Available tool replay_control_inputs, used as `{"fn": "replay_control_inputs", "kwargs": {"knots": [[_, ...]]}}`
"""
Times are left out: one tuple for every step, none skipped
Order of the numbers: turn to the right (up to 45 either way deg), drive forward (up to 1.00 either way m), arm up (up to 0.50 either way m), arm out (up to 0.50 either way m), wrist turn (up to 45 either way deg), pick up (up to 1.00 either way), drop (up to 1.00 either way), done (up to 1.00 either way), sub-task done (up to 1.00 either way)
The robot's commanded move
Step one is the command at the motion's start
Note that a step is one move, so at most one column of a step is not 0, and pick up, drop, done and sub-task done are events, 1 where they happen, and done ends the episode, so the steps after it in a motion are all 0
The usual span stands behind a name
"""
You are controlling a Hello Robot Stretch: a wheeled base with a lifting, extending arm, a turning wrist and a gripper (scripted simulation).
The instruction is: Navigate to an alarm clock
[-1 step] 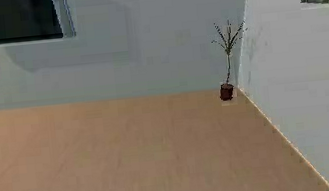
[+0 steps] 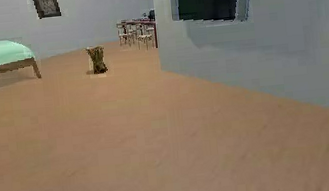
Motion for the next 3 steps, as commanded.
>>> {"fn": "replay_control_inputs", "kwargs": {"knots": [[-6.0, 0.00, 0.00, 0.00, 0.0, 0.00, 0.00, 0.00, 0.00], [0.0, 1.00, 0.00, 0.00, 0.0, 0.00, 0.00, 0.00, 0.00], [0.0, 1.00, 0.00, 0.00, 0.0, 0.00, 0.00, 0.00, 0.00]]}}
